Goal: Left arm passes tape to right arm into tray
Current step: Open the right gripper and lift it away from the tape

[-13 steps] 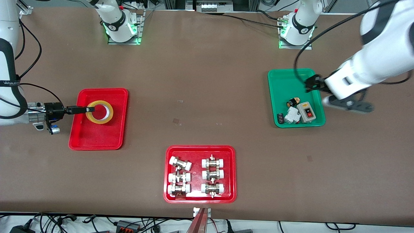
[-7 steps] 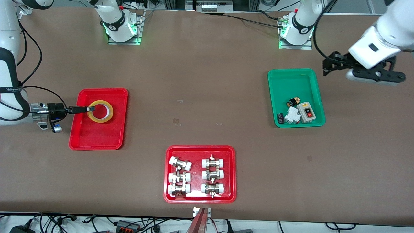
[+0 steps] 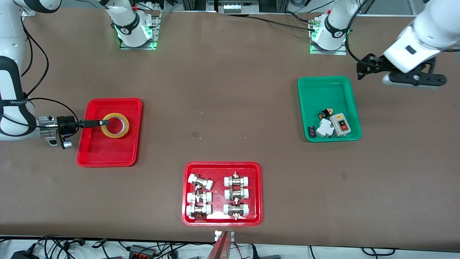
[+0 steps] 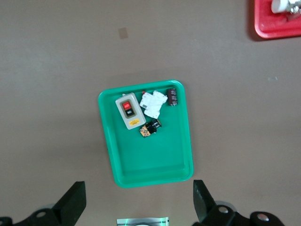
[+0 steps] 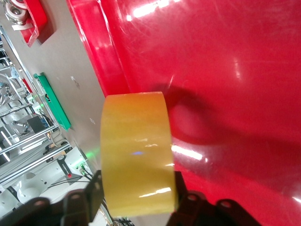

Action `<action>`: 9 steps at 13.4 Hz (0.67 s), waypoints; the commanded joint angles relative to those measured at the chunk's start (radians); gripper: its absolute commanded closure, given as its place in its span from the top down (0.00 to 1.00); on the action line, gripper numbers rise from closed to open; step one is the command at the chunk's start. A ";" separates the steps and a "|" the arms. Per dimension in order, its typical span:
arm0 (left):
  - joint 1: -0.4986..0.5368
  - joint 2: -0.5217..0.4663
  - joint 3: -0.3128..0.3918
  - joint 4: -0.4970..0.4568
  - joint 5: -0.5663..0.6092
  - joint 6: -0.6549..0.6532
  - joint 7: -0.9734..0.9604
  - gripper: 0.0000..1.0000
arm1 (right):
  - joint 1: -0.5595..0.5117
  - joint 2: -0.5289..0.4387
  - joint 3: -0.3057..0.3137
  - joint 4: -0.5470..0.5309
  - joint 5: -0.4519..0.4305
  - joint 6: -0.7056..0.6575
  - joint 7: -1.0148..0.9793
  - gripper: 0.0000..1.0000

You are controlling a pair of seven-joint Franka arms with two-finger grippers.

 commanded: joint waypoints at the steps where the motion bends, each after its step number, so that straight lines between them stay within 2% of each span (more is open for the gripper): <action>1: 0.037 0.062 0.000 0.081 -0.013 -0.043 -0.011 1.00 | -0.006 0.007 0.011 0.019 -0.001 0.003 -0.024 1.00; 5: 0.087 0.062 0.001 0.092 -0.037 -0.043 -0.014 1.00 | 0.018 0.001 0.009 0.007 -0.076 0.099 -0.089 1.00; 7: 0.118 0.056 -0.003 0.092 -0.025 -0.039 0.001 1.00 | 0.049 -0.035 0.009 0.007 -0.177 0.162 -0.089 1.00; 9: 0.109 0.050 -0.028 0.090 -0.020 -0.075 -0.030 1.00 | 0.055 -0.063 0.006 0.012 -0.234 0.181 -0.087 1.00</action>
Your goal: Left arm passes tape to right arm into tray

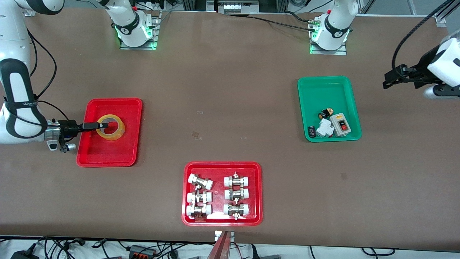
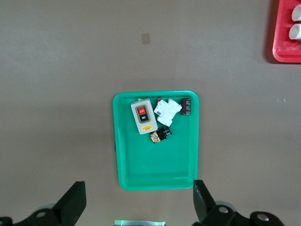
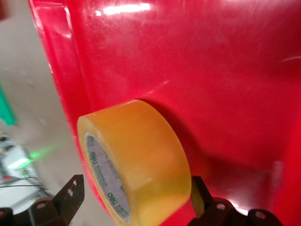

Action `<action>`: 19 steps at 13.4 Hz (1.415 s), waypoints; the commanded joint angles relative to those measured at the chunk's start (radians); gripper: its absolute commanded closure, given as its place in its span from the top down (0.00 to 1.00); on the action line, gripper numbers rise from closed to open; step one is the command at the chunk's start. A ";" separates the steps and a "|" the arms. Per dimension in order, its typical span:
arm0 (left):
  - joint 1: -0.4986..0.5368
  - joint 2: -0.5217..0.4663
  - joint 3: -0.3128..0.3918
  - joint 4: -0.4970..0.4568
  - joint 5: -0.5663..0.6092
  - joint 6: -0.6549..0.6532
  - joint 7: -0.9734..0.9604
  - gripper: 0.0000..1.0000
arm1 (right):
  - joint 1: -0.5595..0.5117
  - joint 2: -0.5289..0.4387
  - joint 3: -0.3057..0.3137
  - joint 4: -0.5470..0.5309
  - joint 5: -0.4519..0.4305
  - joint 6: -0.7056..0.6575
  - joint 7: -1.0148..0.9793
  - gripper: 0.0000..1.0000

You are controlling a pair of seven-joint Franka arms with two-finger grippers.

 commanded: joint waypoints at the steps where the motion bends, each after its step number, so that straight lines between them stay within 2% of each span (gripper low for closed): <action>1: 0.003 -0.020 -0.078 0.011 -0.003 -0.145 -0.105 1.00 | 0.012 -0.057 -0.004 -0.002 -0.077 0.019 -0.008 1.00; 2: 0.004 -0.025 -0.142 0.008 0.009 -0.158 -0.192 1.00 | 0.011 -0.083 -0.004 -0.002 -0.090 0.019 0.001 1.00; 3: 0.004 -0.022 -0.192 0.020 0.070 -0.117 -0.208 1.00 | 0.017 -0.118 -0.004 0.003 -0.100 0.015 0.015 1.00; 5: 0.004 -0.020 -0.198 0.021 0.089 -0.037 -0.204 1.00 | 0.044 -0.184 -0.001 0.054 -0.186 -0.009 0.150 1.00; 7: 0.015 -0.008 -0.188 0.040 0.090 -0.031 -0.195 1.00 | 0.067 -0.203 0.007 0.163 -0.254 -0.102 0.274 1.00; 9: 0.053 0.027 -0.177 0.090 0.096 -0.032 -0.051 1.00 | 0.125 -0.208 0.004 0.290 -0.336 -0.219 0.391 1.00; 10: 0.046 0.023 -0.154 0.092 0.096 -0.040 0.006 1.00 | 0.162 -0.208 0.001 0.344 -0.388 -0.285 0.455 1.00; 12: -0.073 0.007 0.020 0.083 0.086 -0.041 0.031 1.00 | 0.225 -0.238 0.003 0.432 -0.477 -0.362 0.553 1.00; 13: -0.091 0.004 0.054 0.078 0.083 -0.038 0.032 1.00 | 0.239 -0.249 0.006 0.443 -0.505 -0.356 0.552 1.00; 16: -0.085 -0.007 0.070 0.051 0.075 -0.011 0.061 1.00 | 0.256 -0.252 -0.002 0.532 -0.522 -0.356 0.566 1.00; 19: -0.080 -0.010 0.112 0.029 0.043 0.041 0.169 1.00 | 0.259 -0.286 0.006 0.533 -0.562 -0.287 0.578 1.00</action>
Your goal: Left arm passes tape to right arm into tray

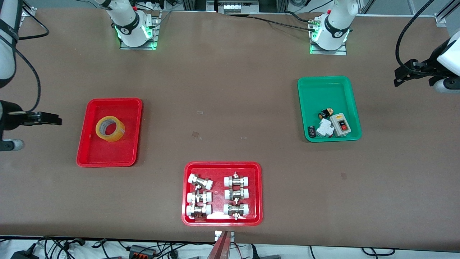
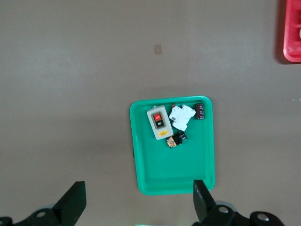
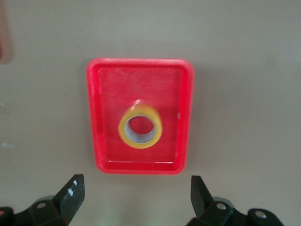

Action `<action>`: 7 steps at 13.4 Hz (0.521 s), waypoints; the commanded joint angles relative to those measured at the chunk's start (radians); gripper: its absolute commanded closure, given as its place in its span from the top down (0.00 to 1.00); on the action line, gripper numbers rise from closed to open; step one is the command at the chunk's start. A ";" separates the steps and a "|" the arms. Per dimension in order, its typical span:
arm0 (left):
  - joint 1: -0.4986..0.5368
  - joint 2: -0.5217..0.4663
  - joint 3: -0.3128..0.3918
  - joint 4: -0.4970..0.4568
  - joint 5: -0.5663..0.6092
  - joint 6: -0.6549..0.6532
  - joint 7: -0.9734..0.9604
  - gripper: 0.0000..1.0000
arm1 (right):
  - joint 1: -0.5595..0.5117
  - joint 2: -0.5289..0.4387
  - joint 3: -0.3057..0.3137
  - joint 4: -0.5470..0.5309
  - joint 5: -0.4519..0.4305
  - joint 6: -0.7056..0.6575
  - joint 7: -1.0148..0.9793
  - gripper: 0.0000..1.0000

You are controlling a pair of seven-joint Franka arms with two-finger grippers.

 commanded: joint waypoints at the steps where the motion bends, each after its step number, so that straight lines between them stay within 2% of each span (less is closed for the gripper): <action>1: -0.006 -0.012 0.036 -0.026 -0.024 0.040 0.082 1.00 | 0.002 -0.022 0.007 0.003 -0.020 0.048 0.025 1.00; 3: -0.009 -0.012 0.036 -0.026 -0.025 0.037 0.044 1.00 | 0.002 -0.040 0.005 -0.017 0.012 0.097 0.025 1.00; 5: -0.009 -0.007 0.038 -0.024 -0.033 0.044 0.052 1.00 | 0.000 -0.150 0.005 -0.191 0.020 0.225 0.024 1.00; 7: -0.004 0.008 0.049 -0.019 -0.062 0.053 0.055 1.00 | 0.000 -0.215 0.004 -0.291 0.017 0.284 0.022 1.00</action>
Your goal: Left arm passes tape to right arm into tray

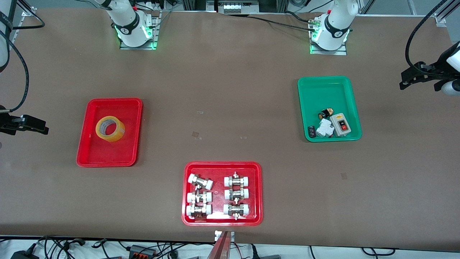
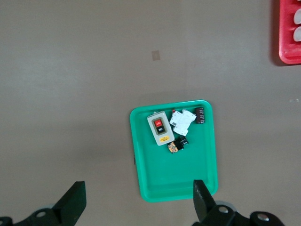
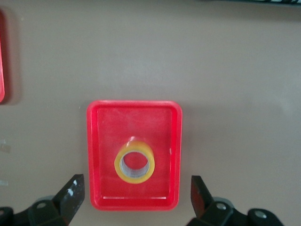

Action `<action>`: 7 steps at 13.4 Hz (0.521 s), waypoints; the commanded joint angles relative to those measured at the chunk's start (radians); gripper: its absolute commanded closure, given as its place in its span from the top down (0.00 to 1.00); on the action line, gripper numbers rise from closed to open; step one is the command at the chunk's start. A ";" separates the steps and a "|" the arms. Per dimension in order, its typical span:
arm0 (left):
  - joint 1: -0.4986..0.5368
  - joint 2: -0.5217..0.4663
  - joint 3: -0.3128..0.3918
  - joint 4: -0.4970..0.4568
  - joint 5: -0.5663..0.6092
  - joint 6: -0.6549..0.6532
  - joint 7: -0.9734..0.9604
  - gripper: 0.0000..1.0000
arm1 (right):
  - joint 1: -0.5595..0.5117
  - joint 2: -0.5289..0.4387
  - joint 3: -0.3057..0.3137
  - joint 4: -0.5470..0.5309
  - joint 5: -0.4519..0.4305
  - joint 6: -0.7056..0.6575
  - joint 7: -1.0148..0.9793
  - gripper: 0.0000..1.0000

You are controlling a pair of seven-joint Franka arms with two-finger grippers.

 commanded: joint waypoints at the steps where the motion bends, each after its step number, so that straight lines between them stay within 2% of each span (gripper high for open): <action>1: -0.003 0.010 0.017 0.000 -0.031 0.023 0.015 1.00 | 0.000 -0.131 0.003 -0.178 0.008 0.062 0.018 1.00; 4: 0.004 0.013 0.017 0.002 -0.033 0.035 0.015 1.00 | 0.002 -0.207 0.005 -0.293 0.008 0.071 0.077 1.00; 7: 0.015 0.013 0.017 0.002 -0.031 0.035 0.016 1.00 | 0.002 -0.240 0.005 -0.333 0.002 0.077 0.071 1.00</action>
